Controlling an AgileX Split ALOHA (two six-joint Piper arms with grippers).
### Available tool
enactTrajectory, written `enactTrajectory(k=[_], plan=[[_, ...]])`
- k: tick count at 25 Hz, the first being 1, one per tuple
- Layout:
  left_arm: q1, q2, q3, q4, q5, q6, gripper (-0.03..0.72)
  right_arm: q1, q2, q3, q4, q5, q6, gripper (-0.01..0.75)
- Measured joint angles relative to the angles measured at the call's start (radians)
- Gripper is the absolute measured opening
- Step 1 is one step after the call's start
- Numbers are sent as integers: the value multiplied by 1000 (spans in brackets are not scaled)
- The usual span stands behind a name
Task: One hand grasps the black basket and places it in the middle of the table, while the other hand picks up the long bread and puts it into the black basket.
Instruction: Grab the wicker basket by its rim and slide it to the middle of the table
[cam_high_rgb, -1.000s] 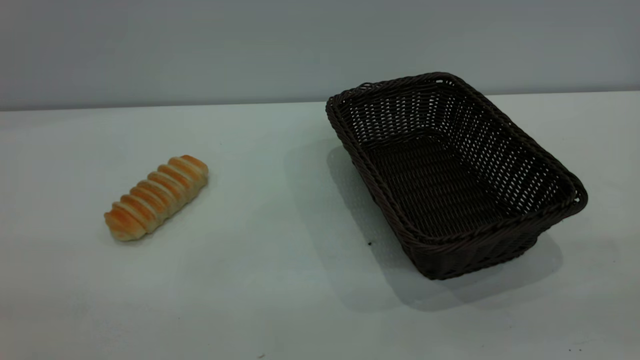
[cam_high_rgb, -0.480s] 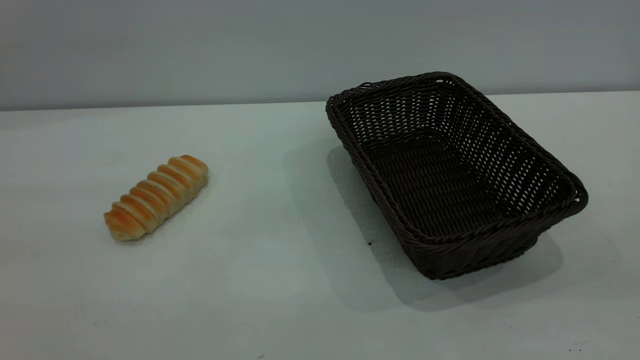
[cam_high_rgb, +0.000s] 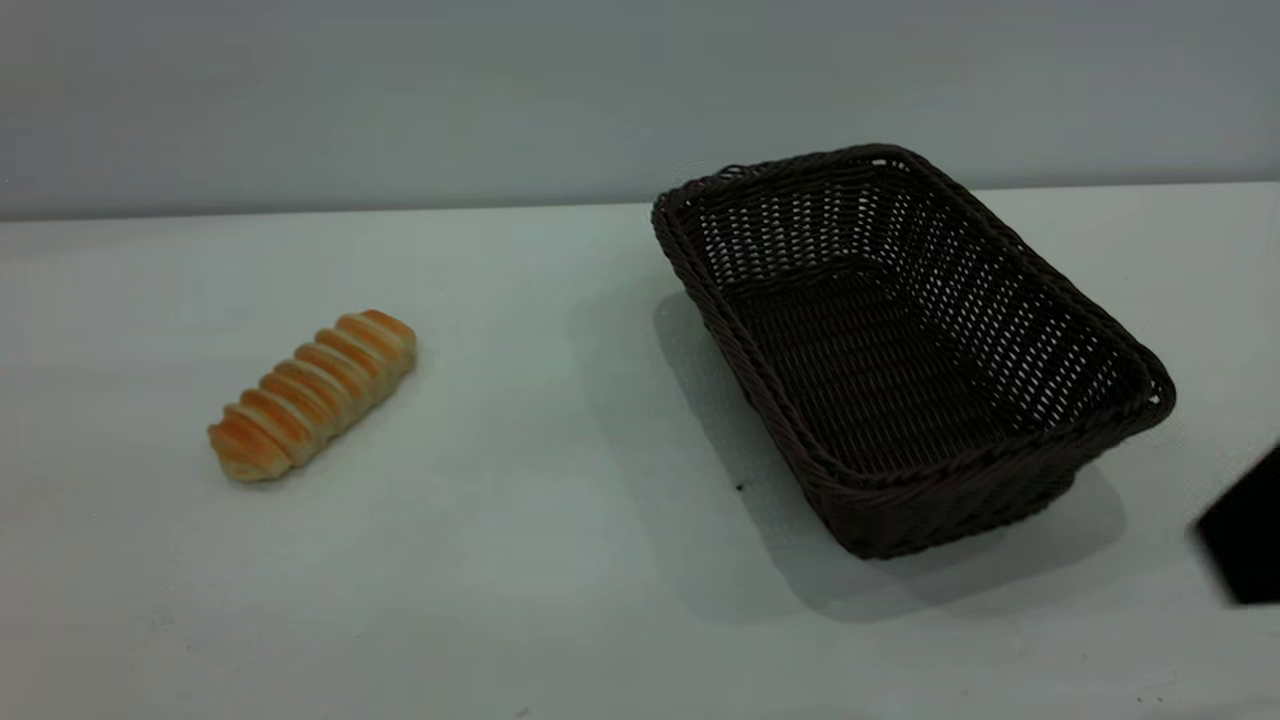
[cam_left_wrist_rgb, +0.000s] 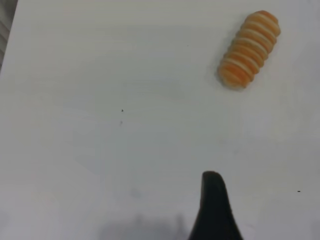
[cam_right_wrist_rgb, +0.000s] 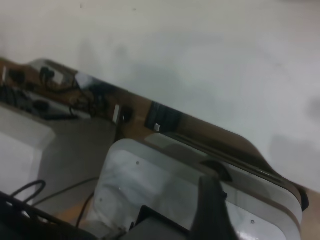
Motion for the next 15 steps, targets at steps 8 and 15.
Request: enactTrajectory(k=[8, 15], plan=[[0, 0, 0, -7, 5, -1, 563, 123, 278, -124, -18, -136, 20, 577], [0, 1, 0, -7, 26, -1, 563, 114, 344, -176, -39, -291, 138, 577]])
